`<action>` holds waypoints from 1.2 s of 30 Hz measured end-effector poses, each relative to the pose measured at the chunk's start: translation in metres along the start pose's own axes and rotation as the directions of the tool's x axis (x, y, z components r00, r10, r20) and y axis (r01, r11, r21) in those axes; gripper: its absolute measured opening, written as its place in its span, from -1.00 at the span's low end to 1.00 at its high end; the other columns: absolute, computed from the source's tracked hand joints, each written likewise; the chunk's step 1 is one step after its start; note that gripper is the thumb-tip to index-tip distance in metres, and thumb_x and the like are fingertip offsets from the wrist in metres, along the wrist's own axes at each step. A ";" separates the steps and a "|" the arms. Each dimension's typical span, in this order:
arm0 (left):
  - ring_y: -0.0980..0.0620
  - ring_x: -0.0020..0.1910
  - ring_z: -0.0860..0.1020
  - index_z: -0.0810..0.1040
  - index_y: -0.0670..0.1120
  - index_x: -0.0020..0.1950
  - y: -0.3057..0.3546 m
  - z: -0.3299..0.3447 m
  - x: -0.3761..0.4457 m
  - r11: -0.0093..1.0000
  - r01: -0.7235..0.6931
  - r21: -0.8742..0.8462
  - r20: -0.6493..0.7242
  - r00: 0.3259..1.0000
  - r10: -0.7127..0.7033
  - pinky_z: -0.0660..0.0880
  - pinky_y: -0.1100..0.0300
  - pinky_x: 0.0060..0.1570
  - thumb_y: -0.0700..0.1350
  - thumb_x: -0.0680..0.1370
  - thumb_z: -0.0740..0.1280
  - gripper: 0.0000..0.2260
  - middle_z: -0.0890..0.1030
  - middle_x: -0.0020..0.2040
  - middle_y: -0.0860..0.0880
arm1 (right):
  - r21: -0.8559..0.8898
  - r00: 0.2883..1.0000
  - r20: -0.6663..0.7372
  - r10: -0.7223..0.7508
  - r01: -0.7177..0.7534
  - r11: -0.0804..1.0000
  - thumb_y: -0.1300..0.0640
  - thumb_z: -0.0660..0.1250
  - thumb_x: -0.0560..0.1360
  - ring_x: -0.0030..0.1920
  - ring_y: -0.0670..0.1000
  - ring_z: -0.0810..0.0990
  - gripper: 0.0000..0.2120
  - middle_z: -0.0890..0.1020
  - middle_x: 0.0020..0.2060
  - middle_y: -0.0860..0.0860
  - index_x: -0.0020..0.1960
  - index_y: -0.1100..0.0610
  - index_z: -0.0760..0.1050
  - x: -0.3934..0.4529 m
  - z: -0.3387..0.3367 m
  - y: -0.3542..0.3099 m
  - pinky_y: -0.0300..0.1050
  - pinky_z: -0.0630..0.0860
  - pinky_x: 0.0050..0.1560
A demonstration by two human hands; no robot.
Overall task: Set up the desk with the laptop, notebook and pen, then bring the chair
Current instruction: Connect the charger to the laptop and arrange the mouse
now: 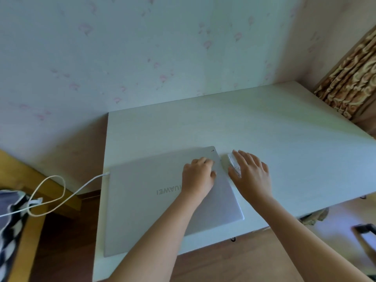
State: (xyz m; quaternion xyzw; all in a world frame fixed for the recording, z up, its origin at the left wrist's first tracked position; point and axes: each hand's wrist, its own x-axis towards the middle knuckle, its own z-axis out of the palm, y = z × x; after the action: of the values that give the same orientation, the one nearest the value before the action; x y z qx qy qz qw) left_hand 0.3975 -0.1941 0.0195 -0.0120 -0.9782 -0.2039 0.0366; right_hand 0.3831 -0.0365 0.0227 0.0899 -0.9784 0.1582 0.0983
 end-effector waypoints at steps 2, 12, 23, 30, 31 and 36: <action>-0.11 0.15 0.51 0.53 -0.04 0.25 0.005 -0.030 -0.013 0.999 -0.006 0.049 -0.024 1.000 0.007 0.39 0.04 0.06 -0.05 0.55 0.26 -0.72 0.59 0.19 -0.03 | 0.036 1.000 -0.002 -0.030 0.030 0.999 0.00 0.28 0.50 0.30 0.11 0.43 -0.57 0.54 0.27 0.03 0.35 0.06 0.41 -0.008 -0.029 -0.011 0.08 0.32 0.25; 0.08 0.07 0.55 0.52 0.09 0.22 0.055 -0.177 -0.118 0.999 -0.050 -0.009 -0.232 0.972 0.047 0.47 0.15 -0.03 0.02 0.49 0.37 -0.70 0.62 0.08 0.16 | 0.237 0.991 -0.095 -0.090 0.110 0.965 -0.01 0.30 0.50 0.29 0.06 0.44 -0.56 0.56 0.24 -0.02 0.36 -0.01 0.40 -0.075 -0.181 -0.065 0.02 0.34 0.22; 0.20 0.04 0.54 0.54 0.14 0.19 0.071 -0.242 -0.185 0.980 -0.155 -0.125 -0.320 0.941 0.108 0.51 0.16 -0.03 0.10 0.43 0.43 -0.66 0.61 0.03 0.25 | 0.283 0.980 -0.187 -0.073 0.125 0.951 -0.03 0.35 0.46 0.29 -0.06 0.39 -0.52 0.50 0.26 -0.15 0.36 -0.10 0.37 -0.141 -0.261 -0.101 -0.01 0.36 0.24; 0.18 0.06 0.55 0.53 0.14 0.21 0.055 -0.262 -0.187 0.941 -0.318 -0.115 -0.169 0.940 0.297 0.52 0.15 -0.02 0.06 0.45 0.43 -0.66 0.61 0.08 0.23 | 0.252 0.972 -0.207 0.111 -0.056 0.966 -0.08 0.32 0.47 0.32 -0.10 0.35 -0.53 0.46 0.28 -0.21 0.36 -0.15 0.35 -0.185 -0.271 -0.132 -0.01 0.35 0.28; 0.20 0.06 0.54 0.53 0.15 0.22 0.053 -0.263 -0.189 0.931 -0.344 -0.122 -0.144 0.934 0.326 0.51 0.17 -0.01 0.06 0.45 0.43 -0.66 0.60 0.08 0.23 | 0.244 0.967 -0.213 0.142 -0.089 0.966 -0.10 0.32 0.46 0.32 -0.11 0.35 -0.52 0.46 0.28 -0.22 0.36 -0.16 0.34 -0.193 -0.272 -0.137 -0.04 0.34 0.27; 0.26 0.07 0.49 0.50 0.20 0.23 0.051 -0.262 -0.197 0.873 -0.460 -0.164 -0.022 0.886 0.463 0.43 0.27 0.00 0.11 0.47 0.38 -0.66 0.57 0.09 0.28 | 0.221 0.918 -0.246 0.310 -0.259 0.940 -0.14 0.27 0.44 0.32 -0.10 0.35 -0.50 0.47 0.28 -0.19 0.37 -0.15 0.33 -0.237 -0.272 -0.156 0.04 0.37 0.29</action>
State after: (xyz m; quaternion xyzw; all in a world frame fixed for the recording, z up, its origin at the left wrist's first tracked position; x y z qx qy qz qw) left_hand 0.6133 -0.2541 0.2639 -0.2498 -0.9271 -0.2692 0.0745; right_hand 0.6885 -0.0585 0.2684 -0.0681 -0.9388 0.2713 0.2012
